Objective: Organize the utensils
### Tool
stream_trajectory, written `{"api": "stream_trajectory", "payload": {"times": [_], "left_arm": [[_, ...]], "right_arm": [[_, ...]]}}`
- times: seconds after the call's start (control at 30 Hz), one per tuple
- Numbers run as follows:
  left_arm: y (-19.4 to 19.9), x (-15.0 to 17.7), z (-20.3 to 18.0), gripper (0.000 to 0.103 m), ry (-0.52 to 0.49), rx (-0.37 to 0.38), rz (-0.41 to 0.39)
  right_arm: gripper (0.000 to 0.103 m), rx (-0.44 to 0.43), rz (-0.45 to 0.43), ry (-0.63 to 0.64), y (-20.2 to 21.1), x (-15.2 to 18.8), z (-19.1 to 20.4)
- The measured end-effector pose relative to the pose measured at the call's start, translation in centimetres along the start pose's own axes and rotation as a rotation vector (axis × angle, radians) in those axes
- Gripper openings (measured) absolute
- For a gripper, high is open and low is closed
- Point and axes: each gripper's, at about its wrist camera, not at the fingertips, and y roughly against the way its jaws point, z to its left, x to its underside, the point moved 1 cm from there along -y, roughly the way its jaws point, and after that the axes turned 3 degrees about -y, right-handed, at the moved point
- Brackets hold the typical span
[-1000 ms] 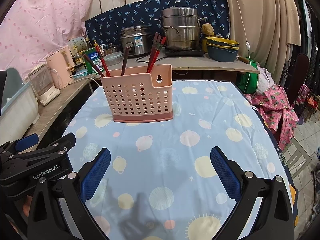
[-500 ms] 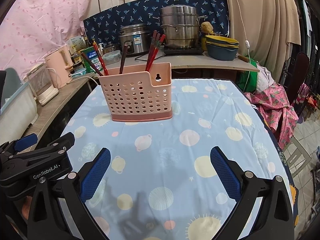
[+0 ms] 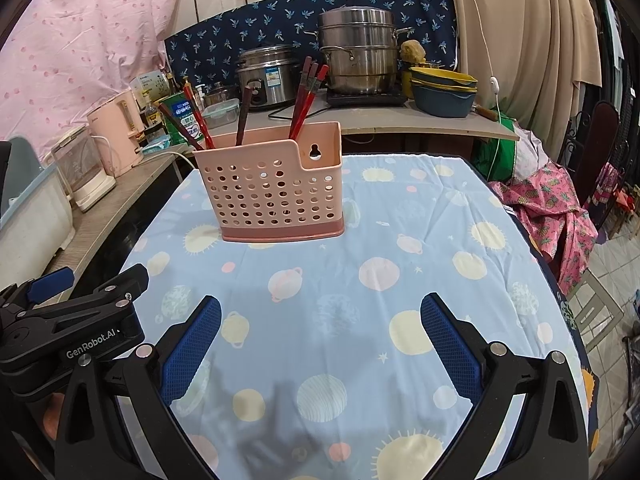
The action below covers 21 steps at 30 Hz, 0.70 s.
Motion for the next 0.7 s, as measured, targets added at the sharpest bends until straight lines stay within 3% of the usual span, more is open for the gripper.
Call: {"api": "stream_trajectory", "payload": {"times": [0.7], "left_arm": [[-0.20, 0.14, 0.19, 0.092, -0.007, -0.006, 0.003]], "right_arm": [[0.096, 0.003, 0.003, 0.001, 0.01, -0.08, 0.03]]}}
